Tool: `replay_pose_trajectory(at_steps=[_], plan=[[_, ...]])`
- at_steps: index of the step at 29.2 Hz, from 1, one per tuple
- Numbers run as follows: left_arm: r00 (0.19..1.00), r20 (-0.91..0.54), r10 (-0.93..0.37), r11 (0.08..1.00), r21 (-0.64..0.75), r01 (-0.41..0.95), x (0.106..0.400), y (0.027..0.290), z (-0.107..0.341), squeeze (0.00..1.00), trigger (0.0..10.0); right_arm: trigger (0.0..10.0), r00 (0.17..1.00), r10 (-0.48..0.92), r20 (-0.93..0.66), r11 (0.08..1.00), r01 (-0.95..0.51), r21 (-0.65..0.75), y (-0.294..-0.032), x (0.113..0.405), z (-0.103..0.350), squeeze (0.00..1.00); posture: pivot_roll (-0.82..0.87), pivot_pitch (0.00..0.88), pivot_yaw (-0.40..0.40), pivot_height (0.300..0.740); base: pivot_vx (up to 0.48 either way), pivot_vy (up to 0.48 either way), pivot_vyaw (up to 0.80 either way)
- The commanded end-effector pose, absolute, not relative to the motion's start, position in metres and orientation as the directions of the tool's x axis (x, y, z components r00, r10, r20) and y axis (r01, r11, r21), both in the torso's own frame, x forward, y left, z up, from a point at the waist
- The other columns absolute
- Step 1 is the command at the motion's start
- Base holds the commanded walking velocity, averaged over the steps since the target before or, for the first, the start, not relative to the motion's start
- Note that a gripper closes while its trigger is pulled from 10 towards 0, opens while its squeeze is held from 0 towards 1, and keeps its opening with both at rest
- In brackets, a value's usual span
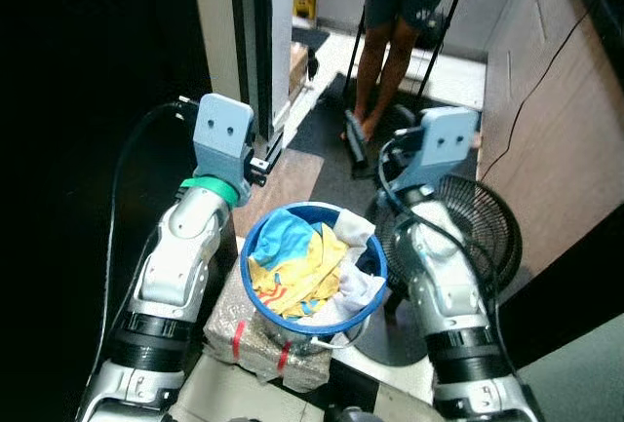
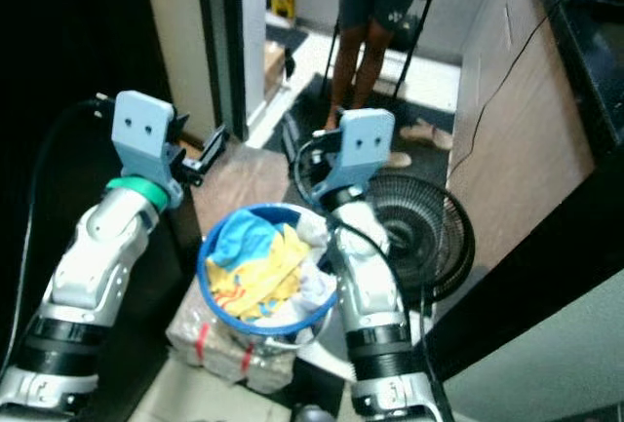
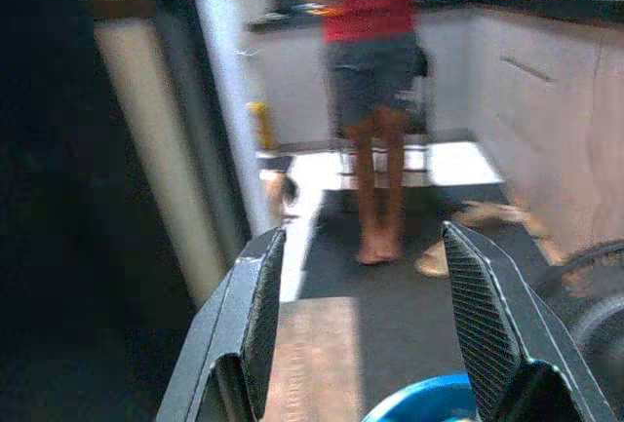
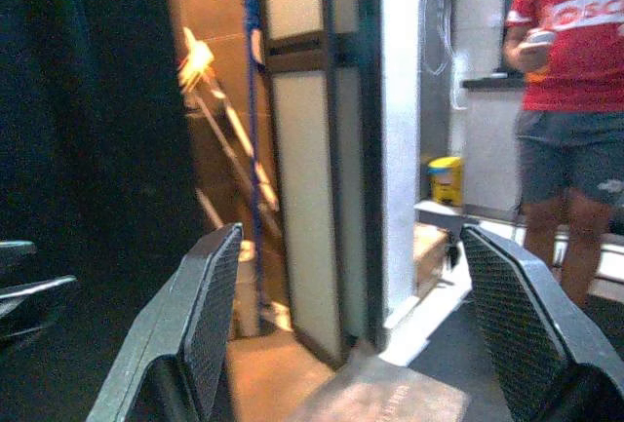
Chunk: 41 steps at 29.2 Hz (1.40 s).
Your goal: Clothes washing
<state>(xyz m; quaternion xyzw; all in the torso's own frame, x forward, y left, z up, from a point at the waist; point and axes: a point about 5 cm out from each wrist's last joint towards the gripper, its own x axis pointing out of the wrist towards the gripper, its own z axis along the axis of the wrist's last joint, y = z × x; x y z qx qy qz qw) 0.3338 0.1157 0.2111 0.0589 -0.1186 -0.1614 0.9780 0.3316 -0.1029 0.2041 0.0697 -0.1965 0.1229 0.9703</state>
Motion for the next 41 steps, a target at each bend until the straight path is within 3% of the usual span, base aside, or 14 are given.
replay_pose_trajectory(at_steps=[1, 10, 30, 41], plan=[[0.923, 0.198, -0.329, 0.941, 0.147, 0.303, 0.3334, 0.1168, 0.2067, 0.0, 10.0, 10.0, 0.892, 0.22, 0.396, 0.958, -0.273, 0.083, -0.1011, 0.3312, 0.2035, 0.0, -0.05, 0.0, 0.03, 0.74, 0.0, 0.0, 0.0], [0.923, 0.205, -0.326, 0.941, 0.167, 0.295, 0.3338, 0.1171, 0.2076, 0.0, 10.0, 10.0, 0.891, 0.222, 0.397, 0.958, -0.275, 0.083, -0.1011, 0.3312, 0.2036, 0.0, -0.05, 0.0, 0.029, 0.74, 0.0, 0.0, 0.0], [0.923, 0.205, -0.327, 0.94, 0.175, 0.294, 0.3345, 0.1175, 0.2065, 0.0, 10.0, 10.0, 0.887, 0.23, 0.399, 0.957, -0.281, 0.074, -0.1004, 0.3316, 0.204, 0.0, -0.05, 0.0, 0.028, 0.74, 0.45, 0.0, 0.0], [0.929, 0.18, -0.323, 0.937, 0.196, 0.288, 0.3338, 0.1175, 0.2009, 0.0, 10.0, 10.0, 0.89, 0.23, 0.394, 0.957, -0.28, 0.074, -0.1007, 0.3311, 0.2027, 0.0, -0.05, 0.0, 0.028, 0.74, 0.0, 0.0, 0.0]])
